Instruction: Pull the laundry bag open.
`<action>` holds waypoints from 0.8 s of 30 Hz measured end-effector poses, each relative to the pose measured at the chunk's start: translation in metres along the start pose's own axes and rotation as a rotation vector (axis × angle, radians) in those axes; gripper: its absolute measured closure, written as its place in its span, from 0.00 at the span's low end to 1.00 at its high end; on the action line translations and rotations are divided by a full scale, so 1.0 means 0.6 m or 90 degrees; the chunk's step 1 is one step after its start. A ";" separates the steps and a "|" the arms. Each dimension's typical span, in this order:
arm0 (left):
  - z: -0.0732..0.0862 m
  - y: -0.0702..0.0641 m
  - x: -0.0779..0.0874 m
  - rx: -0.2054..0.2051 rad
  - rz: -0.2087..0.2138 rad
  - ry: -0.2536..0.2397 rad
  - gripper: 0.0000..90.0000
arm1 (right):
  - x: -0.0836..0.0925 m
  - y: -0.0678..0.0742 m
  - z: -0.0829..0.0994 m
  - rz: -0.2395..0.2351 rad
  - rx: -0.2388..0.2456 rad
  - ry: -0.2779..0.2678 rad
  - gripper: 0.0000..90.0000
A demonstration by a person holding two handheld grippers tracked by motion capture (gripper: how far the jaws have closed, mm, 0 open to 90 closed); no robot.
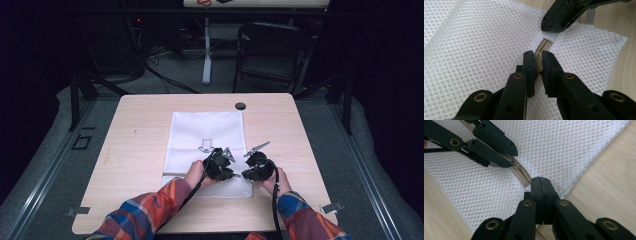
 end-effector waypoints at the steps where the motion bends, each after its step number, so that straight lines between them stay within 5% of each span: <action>1: 0.000 0.001 0.001 0.001 -0.001 -0.002 0.91 | 0.000 0.000 0.000 0.001 0.001 0.000 1.00; 24: 0.007 0.006 0.016 0.011 0.006 -0.013 0.91 | -0.001 0.001 -0.001 0.003 0.010 -0.005 1.00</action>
Point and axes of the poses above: each handheld gripper's, and its own axes: x roughly backward along the jaws, z roughly out of its underside, y roughly to its left, the point moved 9 cm from there along -x, roughly forward along the jaws, and after that the axes turned 2 degrees about -y, right-handed, at the moved point
